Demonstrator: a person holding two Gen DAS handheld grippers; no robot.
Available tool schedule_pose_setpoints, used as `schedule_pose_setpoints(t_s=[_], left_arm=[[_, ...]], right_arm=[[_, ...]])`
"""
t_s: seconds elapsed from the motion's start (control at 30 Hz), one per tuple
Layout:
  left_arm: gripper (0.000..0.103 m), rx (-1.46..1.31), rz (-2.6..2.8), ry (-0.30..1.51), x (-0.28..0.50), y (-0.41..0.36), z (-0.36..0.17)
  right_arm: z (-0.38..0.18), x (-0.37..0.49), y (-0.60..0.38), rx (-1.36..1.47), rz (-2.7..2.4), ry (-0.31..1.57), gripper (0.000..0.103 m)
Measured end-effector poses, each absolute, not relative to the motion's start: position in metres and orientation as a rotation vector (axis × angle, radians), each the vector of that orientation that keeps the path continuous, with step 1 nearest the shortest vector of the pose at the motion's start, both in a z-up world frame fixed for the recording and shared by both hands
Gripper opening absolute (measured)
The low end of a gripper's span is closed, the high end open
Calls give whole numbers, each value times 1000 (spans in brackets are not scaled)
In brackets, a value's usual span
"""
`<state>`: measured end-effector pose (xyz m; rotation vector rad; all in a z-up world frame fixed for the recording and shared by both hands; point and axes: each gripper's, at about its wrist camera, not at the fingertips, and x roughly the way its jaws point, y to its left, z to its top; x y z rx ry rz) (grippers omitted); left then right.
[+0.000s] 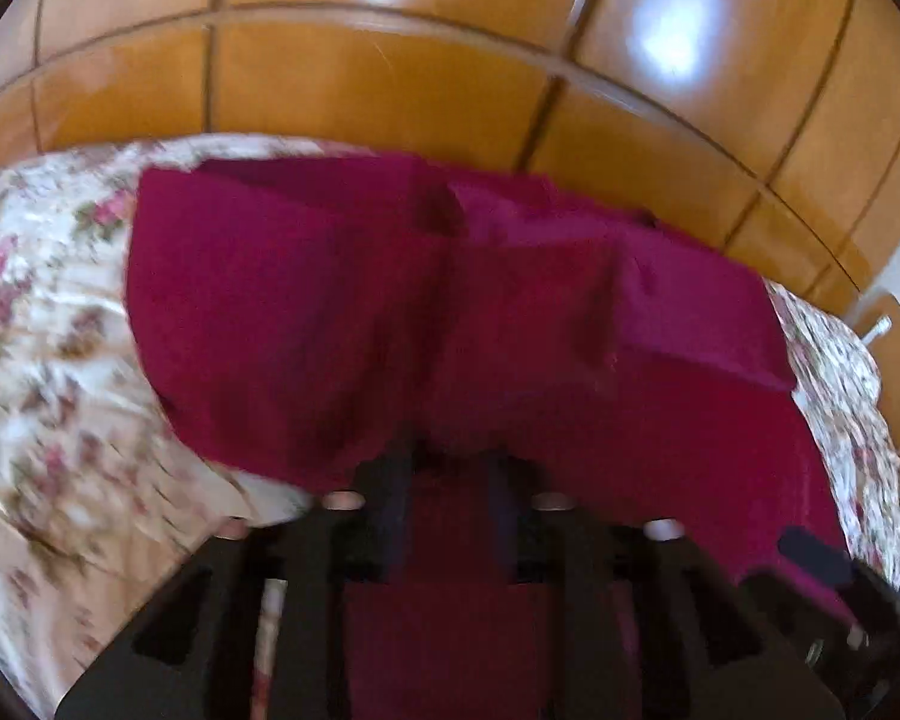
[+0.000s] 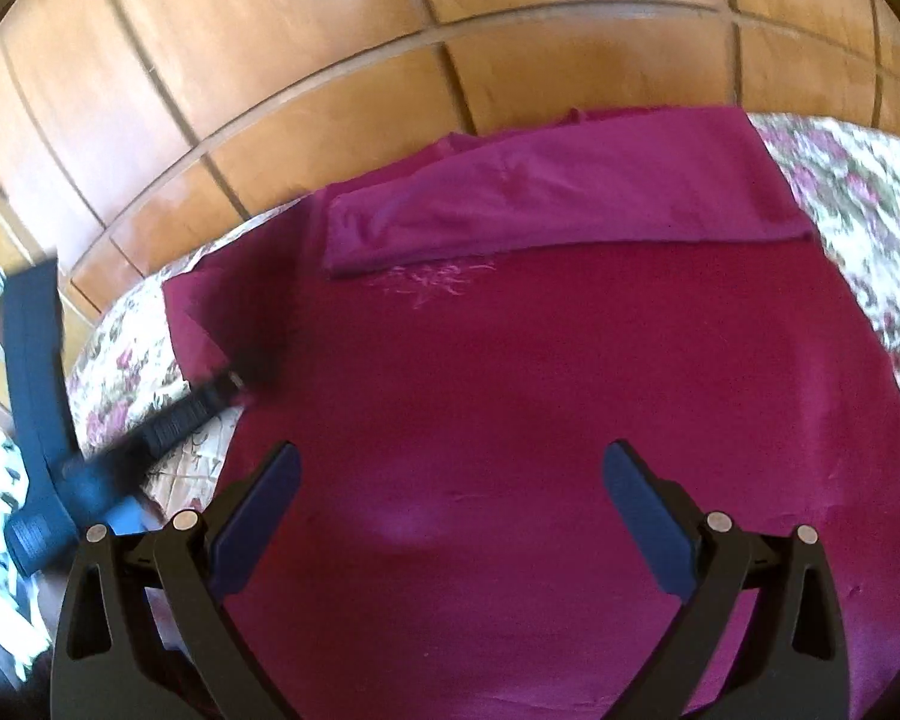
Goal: Fold small clothes
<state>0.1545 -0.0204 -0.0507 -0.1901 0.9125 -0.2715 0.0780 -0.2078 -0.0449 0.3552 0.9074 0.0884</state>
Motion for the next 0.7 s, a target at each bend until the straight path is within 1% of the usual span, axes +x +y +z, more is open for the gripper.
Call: schedule_pose_setpoints(t_s=[0.03, 0.07, 0.23, 0.43, 0.5, 0.63, 0.7], left_arm=[[45, -204, -271, 908, 153, -18, -52], [47, -211, -265, 896, 146, -17, -51], [47, -265, -219, 870, 109, -1, -46], [47, -324, -189, 883, 64, 19, -60], [47, -314, -189, 889, 55, 18, -64], [47, -268, -173, 888, 48, 13, -71], [49, -236, -168, 885, 47, 9, -73]], right_arm=[[-46, 79, -211, 367, 91, 910, 100], [-48, 81, -213, 383, 96, 916, 100], [-54, 85, -217, 458, 123, 937, 100], [-49, 96, -197, 459, 235, 928, 98], [-48, 102, -186, 451, 279, 932, 95], [-57, 132, -168, 460, 314, 974, 95], [-68, 148, -164, 486, 299, 1004, 88]])
